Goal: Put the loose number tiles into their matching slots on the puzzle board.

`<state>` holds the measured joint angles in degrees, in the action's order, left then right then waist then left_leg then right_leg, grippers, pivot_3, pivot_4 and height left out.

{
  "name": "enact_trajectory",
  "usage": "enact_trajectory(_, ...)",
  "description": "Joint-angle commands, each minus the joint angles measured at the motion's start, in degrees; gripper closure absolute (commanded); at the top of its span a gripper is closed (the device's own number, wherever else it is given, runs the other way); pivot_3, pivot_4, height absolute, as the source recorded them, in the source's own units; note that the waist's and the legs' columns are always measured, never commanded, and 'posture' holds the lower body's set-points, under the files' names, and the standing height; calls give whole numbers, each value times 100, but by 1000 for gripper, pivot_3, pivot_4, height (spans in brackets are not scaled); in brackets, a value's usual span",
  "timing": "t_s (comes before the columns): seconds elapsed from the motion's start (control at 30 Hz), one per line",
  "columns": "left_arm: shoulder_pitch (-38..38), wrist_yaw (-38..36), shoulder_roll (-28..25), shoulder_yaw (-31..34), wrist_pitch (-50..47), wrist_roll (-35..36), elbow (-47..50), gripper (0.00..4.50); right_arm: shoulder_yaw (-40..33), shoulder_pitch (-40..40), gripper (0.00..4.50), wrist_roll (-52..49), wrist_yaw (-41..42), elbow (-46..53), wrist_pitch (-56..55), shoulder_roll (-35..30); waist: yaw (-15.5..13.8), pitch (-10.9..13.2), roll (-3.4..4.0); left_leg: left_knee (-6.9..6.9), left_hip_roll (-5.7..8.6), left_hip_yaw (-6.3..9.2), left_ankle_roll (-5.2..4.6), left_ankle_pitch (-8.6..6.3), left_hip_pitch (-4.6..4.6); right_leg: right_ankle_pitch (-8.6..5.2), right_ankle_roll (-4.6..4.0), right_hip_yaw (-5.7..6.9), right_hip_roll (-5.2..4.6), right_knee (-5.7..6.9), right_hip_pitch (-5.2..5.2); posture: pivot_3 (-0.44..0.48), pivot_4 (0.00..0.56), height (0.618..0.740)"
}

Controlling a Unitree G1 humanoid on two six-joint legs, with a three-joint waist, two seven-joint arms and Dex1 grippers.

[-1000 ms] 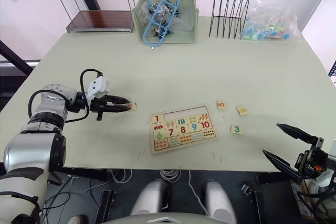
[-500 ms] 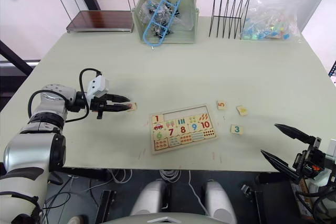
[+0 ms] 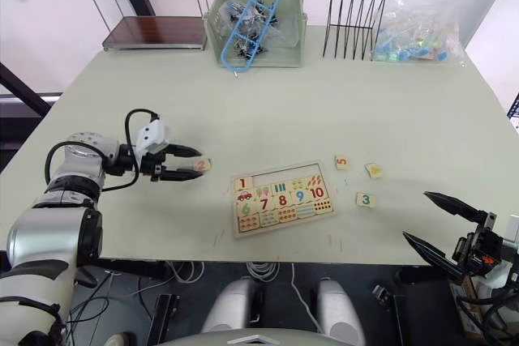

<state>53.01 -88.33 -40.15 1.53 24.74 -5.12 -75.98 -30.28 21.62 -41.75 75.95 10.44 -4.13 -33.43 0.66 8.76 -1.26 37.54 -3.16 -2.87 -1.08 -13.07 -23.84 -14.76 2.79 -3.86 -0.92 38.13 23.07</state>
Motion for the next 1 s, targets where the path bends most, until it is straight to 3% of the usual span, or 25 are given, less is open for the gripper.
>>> enact_trajectory(0.03, -29, 16, -23, -29, 141, -24, 88, 1436, -136, 25, 0, -100, 18, 91, -88, -20, -1, 0, 0, 0, 0, 0, 0, 0, 0, 0, 0, 0, 0, 0, 0, 0, 150, 740)
enact_trajectory(0.5, -89, 164, -42, -11, 141, -48, 60, 1436, -197, -51, 0, -131, 37, 21, -195, -7, 0, 0, 0, 4, 0, 0, 0, 0, 3, 0, 0, 0, 0, 8, 0, 0, 150, 740)
enact_trajectory(0.6, -136, 89, -57, -10, 172, -40, 64, 2208, -198, -59, 0, -158, 101, -40, -295, 24, 1, 0, 0, 4, 0, 0, 0, 0, 3, 0, 0, 0, 0, 8, 0, 0, 150, 740)
enact_trajectory(0.7, -164, 50, -61, -8, 186, -34, 72, 3542, -178, -79, 0, -163, 108, -53, -320, 30, 1, -1, 1, 4, 0, 0, 0, 0, 3, 0, 0, 0, 0, 8, 0, 0, 150, 740)
enact_trajectory(1.0, -168, 198, -99, 49, 237, 32, 102, 3604, -99, -181, 0, -170, 141, -118, -333, 27, 1, -1, 1, 4, 0, 0, 0, 0, 4, 0, 0, 0, 0, 8, 0, 0, 150, 740)
